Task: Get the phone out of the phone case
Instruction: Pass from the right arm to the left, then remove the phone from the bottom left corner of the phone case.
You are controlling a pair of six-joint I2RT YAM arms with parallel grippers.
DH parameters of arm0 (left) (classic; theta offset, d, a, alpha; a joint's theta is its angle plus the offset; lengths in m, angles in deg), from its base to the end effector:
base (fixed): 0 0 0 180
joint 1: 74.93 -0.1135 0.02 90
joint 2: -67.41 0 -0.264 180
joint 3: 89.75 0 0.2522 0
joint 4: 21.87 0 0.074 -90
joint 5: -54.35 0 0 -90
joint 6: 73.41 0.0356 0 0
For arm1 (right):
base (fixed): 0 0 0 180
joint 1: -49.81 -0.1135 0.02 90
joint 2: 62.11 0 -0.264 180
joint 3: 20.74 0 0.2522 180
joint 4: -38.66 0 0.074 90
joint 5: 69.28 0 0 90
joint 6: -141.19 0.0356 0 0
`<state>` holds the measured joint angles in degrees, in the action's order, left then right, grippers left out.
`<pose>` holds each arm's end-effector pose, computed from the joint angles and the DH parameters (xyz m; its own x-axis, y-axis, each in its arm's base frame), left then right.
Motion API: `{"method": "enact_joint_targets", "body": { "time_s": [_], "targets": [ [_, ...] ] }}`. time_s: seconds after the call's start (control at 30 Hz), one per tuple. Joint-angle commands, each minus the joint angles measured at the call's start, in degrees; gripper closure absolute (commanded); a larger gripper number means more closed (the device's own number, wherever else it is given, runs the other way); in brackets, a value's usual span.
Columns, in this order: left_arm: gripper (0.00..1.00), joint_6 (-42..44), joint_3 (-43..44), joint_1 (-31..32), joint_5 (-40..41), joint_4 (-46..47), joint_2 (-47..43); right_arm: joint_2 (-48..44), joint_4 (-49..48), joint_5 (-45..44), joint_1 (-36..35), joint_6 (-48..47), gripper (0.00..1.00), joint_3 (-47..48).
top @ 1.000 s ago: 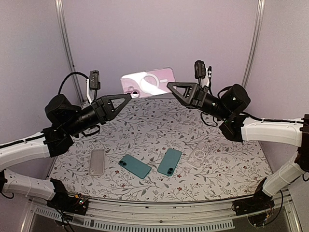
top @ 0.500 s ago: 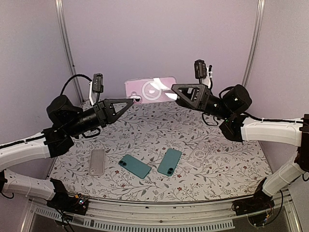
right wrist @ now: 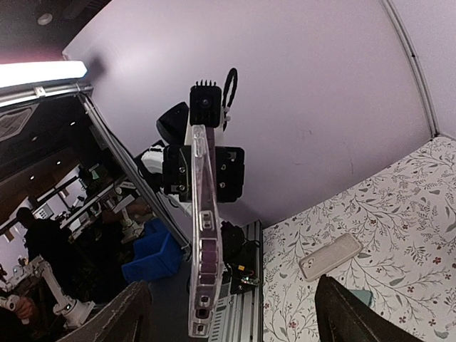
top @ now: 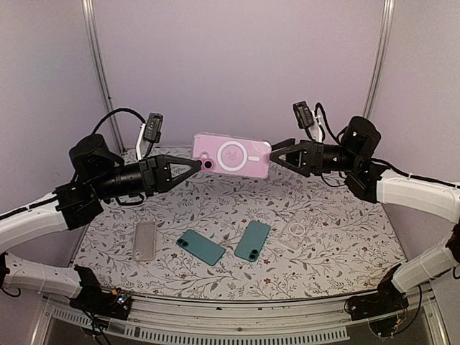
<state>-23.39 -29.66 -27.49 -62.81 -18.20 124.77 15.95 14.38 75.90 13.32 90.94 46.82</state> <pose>0.1467 -0.1837 0.3596 -0.5604 -0.2349 -0.7942 0.7857 0.1523 -0.5995 0.2278 0.2049 0.3483 -0.4798 0.0993 -0.8718 -0.8764 -0.1022 0.4707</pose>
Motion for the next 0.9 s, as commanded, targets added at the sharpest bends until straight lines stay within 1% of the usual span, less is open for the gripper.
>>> {"method": "enact_joint_targets", "body": {
  "time_s": [0.0,0.2,0.37,0.43,0.47,0.53,0.63,0.87],
  "targets": [
    [1.00,2.59,3.89,-0.59,-3.59,-1.86,-1.00,-0.60,8.64,8.22,0.10,-6.04,0.23,3.70],
    [1.00,4.71,6.06,-0.59,-4.34,-5.83,0.05,0.45,12.28,9.51,0.10,-6.13,0.29,5.48],
    [1.00,5.98,7.11,-0.59,-4.44,-8.29,1.06,1.09,20.23,7.95,0.10,-9.19,0.39,8.16],
    [1.00,6.58,7.87,-0.54,-4.30,-9.51,1.84,1.38,22.87,7.31,0.10,-10.78,0.41,8.94],
    [1.00,6.86,8.28,-0.54,-4.19,-10.11,2.20,1.53,23.71,7.17,0.10,-11.25,0.44,9.02],
    [1.00,7.20,8.60,-0.51,-3.65,-10.52,2.48,1.56,24.59,7.05,0.10,-11.73,0.48,9.04],
    [1.00,7.67,9.01,-0.59,-2.73,-10.87,2.77,1.48,25.66,6.97,0.11,-12.30,0.49,8.83],
    [1.00,9.18,11.42,-0.59,-1.39,-15.33,5.27,1.43,26.37,6.44,0.10,-13.32,0.58,8.47]
  ]
}}
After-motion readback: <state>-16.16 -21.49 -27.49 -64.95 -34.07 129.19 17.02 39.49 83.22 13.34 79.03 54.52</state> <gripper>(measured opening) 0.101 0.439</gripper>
